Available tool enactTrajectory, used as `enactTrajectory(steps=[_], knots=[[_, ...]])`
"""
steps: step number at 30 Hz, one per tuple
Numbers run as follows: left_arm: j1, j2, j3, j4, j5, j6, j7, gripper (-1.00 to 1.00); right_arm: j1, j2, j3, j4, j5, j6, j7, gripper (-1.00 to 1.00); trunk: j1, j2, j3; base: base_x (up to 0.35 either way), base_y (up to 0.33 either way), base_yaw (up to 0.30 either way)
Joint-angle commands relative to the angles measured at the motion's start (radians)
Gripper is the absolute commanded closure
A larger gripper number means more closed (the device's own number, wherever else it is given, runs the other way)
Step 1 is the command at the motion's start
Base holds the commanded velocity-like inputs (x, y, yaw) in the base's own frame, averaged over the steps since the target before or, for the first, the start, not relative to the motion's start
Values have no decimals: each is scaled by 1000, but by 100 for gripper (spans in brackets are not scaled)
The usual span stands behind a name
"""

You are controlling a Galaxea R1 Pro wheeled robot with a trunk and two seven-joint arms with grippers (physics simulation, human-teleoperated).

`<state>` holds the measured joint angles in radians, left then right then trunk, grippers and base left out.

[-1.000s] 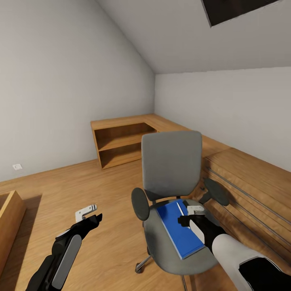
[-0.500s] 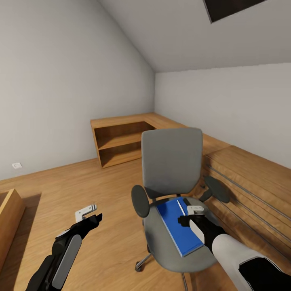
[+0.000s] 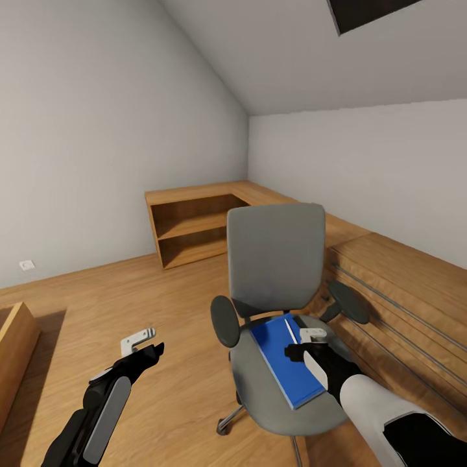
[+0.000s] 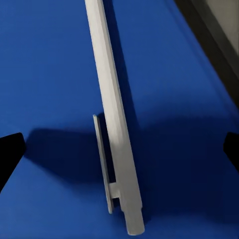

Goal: In the bedroom, organize the workspace by keeping the computer under the desk, ensuring the monitor is on the desk, placing the keyboard on the desk next to the monitor, placing the mouse on the desk next to the keyboard, moving the folder from the swivel chair onto the desk next to the mouse, stacking the notebook on top of the folder with the pen on top of the notebook, and positioning the swivel chair next to the desk.

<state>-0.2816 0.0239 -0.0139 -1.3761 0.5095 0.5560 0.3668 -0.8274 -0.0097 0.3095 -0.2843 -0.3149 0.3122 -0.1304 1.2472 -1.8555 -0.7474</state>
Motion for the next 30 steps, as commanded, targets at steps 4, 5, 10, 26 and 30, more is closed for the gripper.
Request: enactTrajectory(steps=[4, 5, 10, 26, 30], knots=[[-1, 1, -1, -1, 10, 2, 9, -100, 1, -1, 10, 11, -13, 5, -6, 100, 0, 0, -1, 0, 0, 0], [-1, 1, -1, -1, 10, 2, 9, -100, 1, -1, 10, 11, -13, 5, -6, 100, 0, 0, -1, 0, 0, 0], [-1, 1, -1, -1, 10, 2, 9, -100, 1, -1, 10, 11, -13, 5, -6, 100, 0, 0, -1, 0, 0, 0], [-1, 1, -1, -1, 10, 2, 9, -100, 1, -1, 9, 10, -15, 6, -7, 100, 0, 0, -1, 0, 0, 0], [-1, 1, -1, -1, 10, 2, 9, -100, 1, -1, 8, 6, -16, 36, -7, 100, 0, 0, -1, 0, 0, 0]])
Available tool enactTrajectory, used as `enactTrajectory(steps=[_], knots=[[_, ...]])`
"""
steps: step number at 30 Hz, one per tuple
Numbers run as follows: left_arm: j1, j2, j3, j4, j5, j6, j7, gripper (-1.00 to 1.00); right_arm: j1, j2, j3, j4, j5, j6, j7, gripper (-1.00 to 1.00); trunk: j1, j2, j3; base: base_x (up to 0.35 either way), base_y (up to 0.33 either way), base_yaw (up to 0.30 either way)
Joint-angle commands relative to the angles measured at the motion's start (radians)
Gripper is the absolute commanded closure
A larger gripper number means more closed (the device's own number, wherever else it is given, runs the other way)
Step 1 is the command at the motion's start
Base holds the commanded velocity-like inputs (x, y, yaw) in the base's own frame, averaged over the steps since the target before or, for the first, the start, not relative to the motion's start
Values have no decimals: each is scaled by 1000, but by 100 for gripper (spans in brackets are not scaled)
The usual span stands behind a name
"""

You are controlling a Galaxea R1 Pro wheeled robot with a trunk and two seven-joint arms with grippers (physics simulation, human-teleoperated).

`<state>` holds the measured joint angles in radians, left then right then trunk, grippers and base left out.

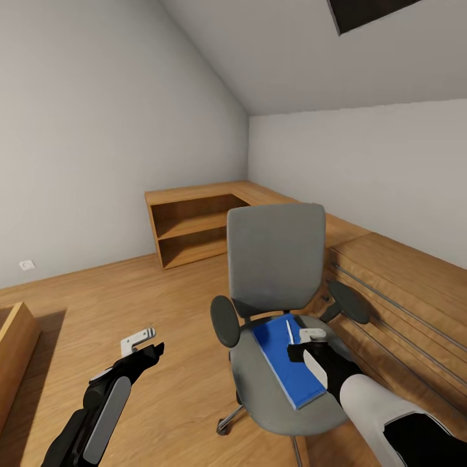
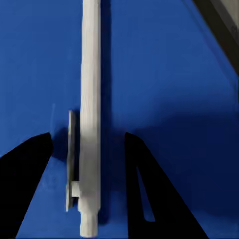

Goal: In the bedroom, organize the workspace by keeping the computer under the desk, ensuring the monitor is on the desk, placing the keyboard on the desk next to the monitor, placing the mouse on the desk next to the keyboard, moving the folder from the swivel chair onto the desk next to the mouse, stacking the notebook on top of the folder with the pen on top of the notebook, and positioning the swivel chair next to the desk.

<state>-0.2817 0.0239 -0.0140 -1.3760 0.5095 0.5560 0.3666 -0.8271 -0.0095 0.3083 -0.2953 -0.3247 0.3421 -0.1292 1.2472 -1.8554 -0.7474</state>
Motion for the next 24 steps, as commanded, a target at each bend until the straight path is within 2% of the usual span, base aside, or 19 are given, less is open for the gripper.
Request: enactTrajectory(steps=[1, 24], knots=[[-1, 1, -1, -2, 10, 2, 9, -100, 0, -1, 9, 17, -6, 10, -8, 100, 0, 0, -1, 0, 0, 0], [-1, 1, -1, -2, 14, 2, 9, -100, 0, -1, 8, 13, -7, 25, -7, 100, 0, 0, -1, 0, 0, 0]])
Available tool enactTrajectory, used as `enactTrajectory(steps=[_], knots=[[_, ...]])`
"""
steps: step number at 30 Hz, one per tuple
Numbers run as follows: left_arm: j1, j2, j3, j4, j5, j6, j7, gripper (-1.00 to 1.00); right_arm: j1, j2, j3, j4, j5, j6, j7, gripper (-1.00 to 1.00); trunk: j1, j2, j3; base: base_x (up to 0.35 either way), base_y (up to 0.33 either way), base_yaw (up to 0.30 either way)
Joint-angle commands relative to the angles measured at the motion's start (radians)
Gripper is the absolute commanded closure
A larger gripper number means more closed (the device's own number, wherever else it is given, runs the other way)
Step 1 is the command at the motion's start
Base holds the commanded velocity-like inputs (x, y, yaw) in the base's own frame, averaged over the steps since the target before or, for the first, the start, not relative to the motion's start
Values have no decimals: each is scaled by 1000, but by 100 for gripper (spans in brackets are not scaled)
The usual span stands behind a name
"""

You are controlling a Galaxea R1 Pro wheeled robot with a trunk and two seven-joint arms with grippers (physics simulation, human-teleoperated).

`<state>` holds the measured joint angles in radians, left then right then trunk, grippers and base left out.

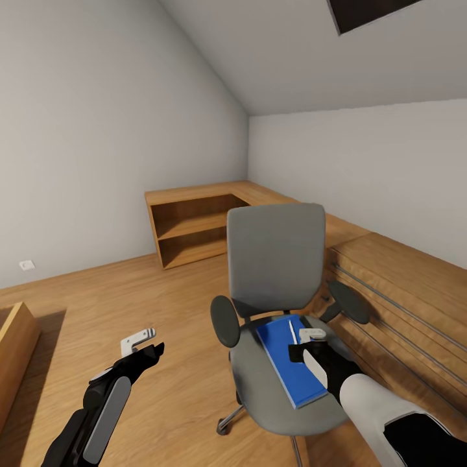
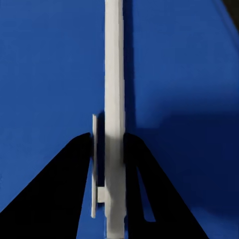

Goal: In the bedroom, organize the workspace by keeping the computer under the desk, ensuring the monitor is on the desk, placing the keyboard on the desk next to the monitor, placing the mouse on the desk next to the keyboard, moving the folder from the swivel chair onto the desk next to the mouse, stacking the notebook on top of the folder with the pen on top of the notebook, and positioning the swivel chair next to the desk.

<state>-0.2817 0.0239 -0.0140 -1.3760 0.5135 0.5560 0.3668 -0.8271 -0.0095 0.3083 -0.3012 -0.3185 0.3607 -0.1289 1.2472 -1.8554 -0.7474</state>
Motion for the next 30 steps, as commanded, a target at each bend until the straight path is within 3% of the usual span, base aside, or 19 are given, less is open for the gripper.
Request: enactTrajectory(steps=[1, 16, 30], knots=[[-1, 1, -1, -2, 10, 2, 9, -100, 0, -1, 8, 19, -13, 6, -8, 100, 0, 0, -1, 0, 0, 0], [-1, 2, -1, 3, 8, 2, 9, -100, 0, -3, 8, 16, -11, 0, -8, 100, -58, 105, 46, -22, 0, 0], [-1, 2, 0, 10, 8, 2, 9, -100, 0, -5, 8, -35, -10, -21, -13, 100, -111, 203, 90, -295, 0, 0]])
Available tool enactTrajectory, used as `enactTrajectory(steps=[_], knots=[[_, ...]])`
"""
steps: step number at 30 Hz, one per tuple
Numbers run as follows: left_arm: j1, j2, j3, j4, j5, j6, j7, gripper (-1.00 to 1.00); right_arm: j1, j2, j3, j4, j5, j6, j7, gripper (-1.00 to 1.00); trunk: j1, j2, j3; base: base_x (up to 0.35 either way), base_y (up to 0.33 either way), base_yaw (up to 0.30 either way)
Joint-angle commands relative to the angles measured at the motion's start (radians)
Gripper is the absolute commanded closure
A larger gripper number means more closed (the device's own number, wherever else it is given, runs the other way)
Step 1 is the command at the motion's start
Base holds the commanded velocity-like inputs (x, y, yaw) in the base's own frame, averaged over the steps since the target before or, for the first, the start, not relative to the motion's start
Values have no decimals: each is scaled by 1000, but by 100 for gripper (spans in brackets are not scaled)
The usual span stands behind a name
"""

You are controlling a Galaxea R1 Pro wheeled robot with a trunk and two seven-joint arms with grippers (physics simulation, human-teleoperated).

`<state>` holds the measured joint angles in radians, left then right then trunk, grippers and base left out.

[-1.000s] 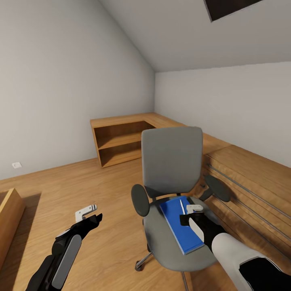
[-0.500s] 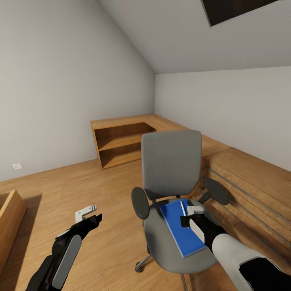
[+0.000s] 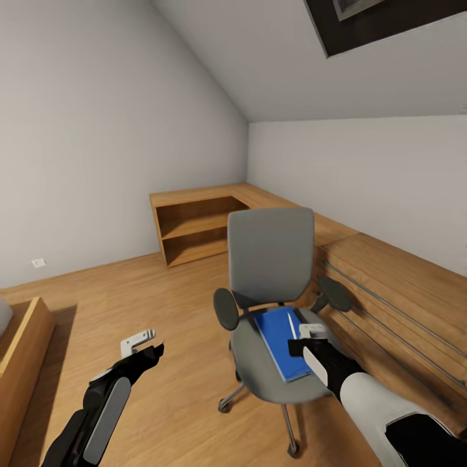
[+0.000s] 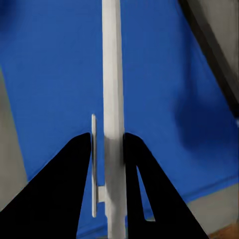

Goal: In the bedroom, organize the workspace by keeping the computer under the desk, ensuring the monitor is on the desk, placing the keyboard on the desk next to the monitor, placing the mouse on the desk next to the keyboard, moving the folder from the swivel chair onto the desk next to the mouse, stacking the notebook on top of the folder with the pen on top of the notebook, and positioning the swivel chair next to the desk.

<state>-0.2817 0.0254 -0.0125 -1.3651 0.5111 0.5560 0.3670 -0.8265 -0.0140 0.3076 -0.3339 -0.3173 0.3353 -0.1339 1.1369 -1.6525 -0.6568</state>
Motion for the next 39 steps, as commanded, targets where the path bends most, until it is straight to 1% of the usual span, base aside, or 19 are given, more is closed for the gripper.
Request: enactTrajectory(steps=[1, 4, 7, 8, 9, 11, 12, 14, 16, 17, 18, 20, 22, 25, 31, 35, 36, 37, 39], knots=[[-1, 1, -1, 0, 10, 2, 9, -100, 0, -1, 8, -3, -12, -2, -9, 100, -5, 7, 2, -339, 0, 0], [-1, 1, -3, 19, 10, 2, 9, -100, 0, -3, 8, -6, -12, -30, -10, 100, -16, 28, 12, -339, 0, 0], [-1, 1, -5, 69, 10, 2, 8, -100, 0, -5, 9, -20, -12, -46, -11, 100, -28, 49, 21, -340, 0, 0], [-1, 2, -6, 109, 10, 1, 9, -100, 2, -6, 9, -90, -12, -49, -18, 100, -31, 56, 24, -142, 0, 0], [-1, 2, -6, 116, 10, 1, 10, -100, 3, -6, 9, -110, -12, -49, -23, 100, -35, 63, 27, -113, 0, 0], [-1, 2, -6, 131, 9, 0, 11, -100, 13, -8, 8, -200, -13, -37, -56, 100, -43, 77, 34, -59, 0, 0], [-1, 2, -6, 133, 9, 0, 11, -100, 19, -8, 8, -224, -13, -29, -68, 100, -47, 84, 37, -37, 0, 0], [-1, 2, -6, 137, 9, -1, 12, -100, 51, -10, 8, -300, -14, -2, -107, 100, -54, 98, 43, -21, 0, 0], [-1, 2, -6, 140, 9, -2, 12, -100, 105, -20, 8, -422, -22, 31, -149, 100, -62, 112, 49, -10, 0, 0], [-1, 2, -6, 141, 9, -2, 12, -100, 119, -24, 8, -457, -27, 39, -156, 100, -66, 119, 52, -6, 0, 0], [-1, 2, -6, 141, 9, -2, 11, -100, 149, -33, 8, -527, -38, 59, -170, 100, -70, 126, 56, -4, 0, 0], [-1, 2, -6, 142, 9, -2, 11, -100, 180, -42, 8, -596, -52, 85, -182, 100, -77, 140, 62, -3, 0, 0], [-1, -1, -7, 142, 8, -3, 12, -100, 245, -55, 8, -748, -90, 156, -207, 100, -85, 154, 68, -1, 0, 0], [-1, -2, -7, 143, 9, -4, 13, -100, 287, -75, 8, -863, -126, 198, -226, 100, -97, 175, 77, 0, 0, 0], [-1, -1, -7, 144, 9, -4, 13, -100, 310, -102, 8, -942, -188, 213, -233, 100, -120, 217, 96, 0, 0, 0], [-1, -1, -7, 144, 9, -5, 13, -100, 323, -105, 7, -989, -195, 214, -234, 100, -135, 245, 109, 0, 0, 0], [-1, -1, -7, 146, 9, -5, 14, -100, 334, -117, 8, -1016, -197, 215, -234, 100, -139, 252, 112, 0, 0, 0], [-1, 1, -6, 200, 6, -7, 15, -100, 336, -122, -15, -1023, -201, 215, -234, 100, -143, 259, 115, 0, 0, 0], [-1, 2, -5, 216, 8, -9, 12, -100, 336, -122, -48, -1023, -201, 223, -234, 100, -150, 273, 121, 0, 0, 0]])
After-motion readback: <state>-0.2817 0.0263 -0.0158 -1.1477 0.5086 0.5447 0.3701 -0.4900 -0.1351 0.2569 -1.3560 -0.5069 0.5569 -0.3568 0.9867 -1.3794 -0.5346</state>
